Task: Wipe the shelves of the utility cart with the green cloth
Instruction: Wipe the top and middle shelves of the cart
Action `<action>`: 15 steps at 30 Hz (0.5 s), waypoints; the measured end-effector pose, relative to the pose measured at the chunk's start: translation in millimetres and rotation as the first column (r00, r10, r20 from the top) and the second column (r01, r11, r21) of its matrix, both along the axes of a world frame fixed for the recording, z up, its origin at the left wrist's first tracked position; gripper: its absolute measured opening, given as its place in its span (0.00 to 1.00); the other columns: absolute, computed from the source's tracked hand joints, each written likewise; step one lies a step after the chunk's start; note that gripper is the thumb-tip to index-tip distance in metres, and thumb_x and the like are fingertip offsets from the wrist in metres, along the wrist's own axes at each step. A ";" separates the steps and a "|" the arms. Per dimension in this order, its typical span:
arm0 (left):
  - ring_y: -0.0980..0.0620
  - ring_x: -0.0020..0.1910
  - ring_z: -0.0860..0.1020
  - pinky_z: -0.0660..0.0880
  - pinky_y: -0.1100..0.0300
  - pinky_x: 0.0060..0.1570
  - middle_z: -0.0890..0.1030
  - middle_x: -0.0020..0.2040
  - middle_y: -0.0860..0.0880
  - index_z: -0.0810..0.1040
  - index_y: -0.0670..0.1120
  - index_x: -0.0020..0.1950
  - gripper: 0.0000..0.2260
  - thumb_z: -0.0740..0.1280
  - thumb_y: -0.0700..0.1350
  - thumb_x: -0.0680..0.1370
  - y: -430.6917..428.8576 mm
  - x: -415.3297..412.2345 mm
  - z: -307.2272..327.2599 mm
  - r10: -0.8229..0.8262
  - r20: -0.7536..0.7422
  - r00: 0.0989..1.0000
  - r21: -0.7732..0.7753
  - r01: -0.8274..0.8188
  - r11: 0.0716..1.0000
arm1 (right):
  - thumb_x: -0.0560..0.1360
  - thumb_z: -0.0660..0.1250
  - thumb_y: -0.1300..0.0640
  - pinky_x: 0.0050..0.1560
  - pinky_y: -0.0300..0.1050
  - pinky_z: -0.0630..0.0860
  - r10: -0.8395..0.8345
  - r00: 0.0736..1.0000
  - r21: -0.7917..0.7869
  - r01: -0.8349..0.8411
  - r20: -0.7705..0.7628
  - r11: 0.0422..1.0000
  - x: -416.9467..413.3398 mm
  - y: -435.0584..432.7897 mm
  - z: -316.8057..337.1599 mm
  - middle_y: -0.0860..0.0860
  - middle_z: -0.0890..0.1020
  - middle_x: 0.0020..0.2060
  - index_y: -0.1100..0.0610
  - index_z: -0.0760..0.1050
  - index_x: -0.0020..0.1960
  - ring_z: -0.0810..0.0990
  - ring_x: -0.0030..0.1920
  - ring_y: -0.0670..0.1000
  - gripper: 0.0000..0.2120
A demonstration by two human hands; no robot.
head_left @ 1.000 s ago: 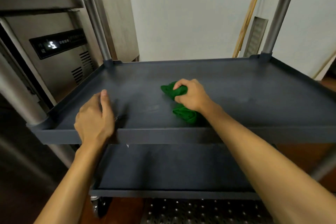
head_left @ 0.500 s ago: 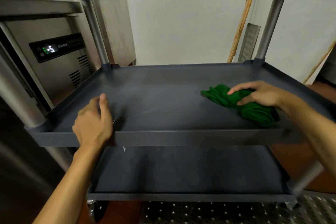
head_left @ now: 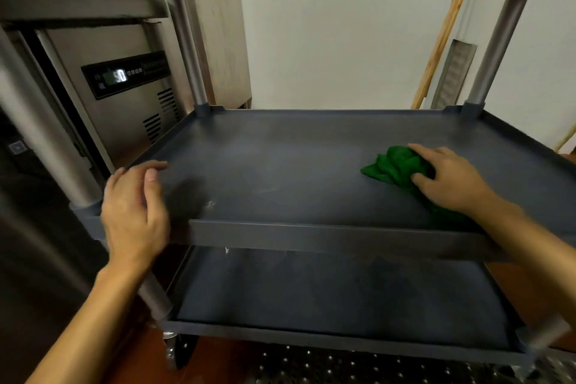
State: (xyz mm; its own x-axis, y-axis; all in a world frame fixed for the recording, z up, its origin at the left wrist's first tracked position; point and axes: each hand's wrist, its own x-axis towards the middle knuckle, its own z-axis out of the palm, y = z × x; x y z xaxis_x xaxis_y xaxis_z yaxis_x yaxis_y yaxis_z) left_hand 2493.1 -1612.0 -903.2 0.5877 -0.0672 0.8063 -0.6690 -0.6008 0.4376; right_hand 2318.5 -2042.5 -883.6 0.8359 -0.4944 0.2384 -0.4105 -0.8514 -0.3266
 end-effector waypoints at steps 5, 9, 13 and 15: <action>0.43 0.57 0.76 0.67 0.41 0.70 0.81 0.52 0.39 0.75 0.40 0.66 0.19 0.50 0.47 0.85 34.9 34.8 -29.1 0.123 -0.011 0.992 0.155 -0.120 0.981 | 0.76 0.68 0.55 0.60 0.55 0.73 0.070 0.994 -0.003 -0.070 0.088 0.998 24.1 25.5 0.7 0.61 0.77 0.59 0.48 0.72 0.70 0.76 0.58 0.64 0.22; 0.45 0.58 0.79 0.67 0.51 0.69 0.82 0.60 0.41 0.72 0.42 0.72 0.22 0.48 0.48 0.85 28.5 47.1 -46.0 0.168 0.047 0.985 0.115 -0.173 0.978 | 0.75 0.69 0.58 0.58 0.52 0.72 0.152 0.982 -0.017 -0.151 0.114 0.988 53.6 55.6 -0.2 0.62 0.78 0.57 0.51 0.76 0.66 0.77 0.55 0.65 0.20; 0.47 0.53 0.81 0.73 0.54 0.56 0.83 0.60 0.45 0.72 0.44 0.73 0.21 0.49 0.48 0.85 25.6 48.3 -45.7 0.169 0.093 0.981 0.091 -0.177 0.980 | 0.74 0.69 0.57 0.58 0.50 0.72 0.219 0.968 -0.016 -0.219 0.122 0.976 101.1 105.4 -1.0 0.61 0.79 0.54 0.49 0.78 0.64 0.78 0.55 0.64 0.18; 0.48 0.56 0.81 0.73 0.54 0.58 0.81 0.64 0.46 0.69 0.45 0.74 0.21 0.50 0.49 0.85 23.4 47.8 -44.6 0.148 0.090 0.985 0.053 -0.153 0.987 | 0.73 0.69 0.55 0.60 0.50 0.74 0.323 0.935 -0.010 -0.326 0.147 0.945 127.7 142.8 -2.9 0.61 0.80 0.53 0.49 0.79 0.62 0.79 0.54 0.63 0.17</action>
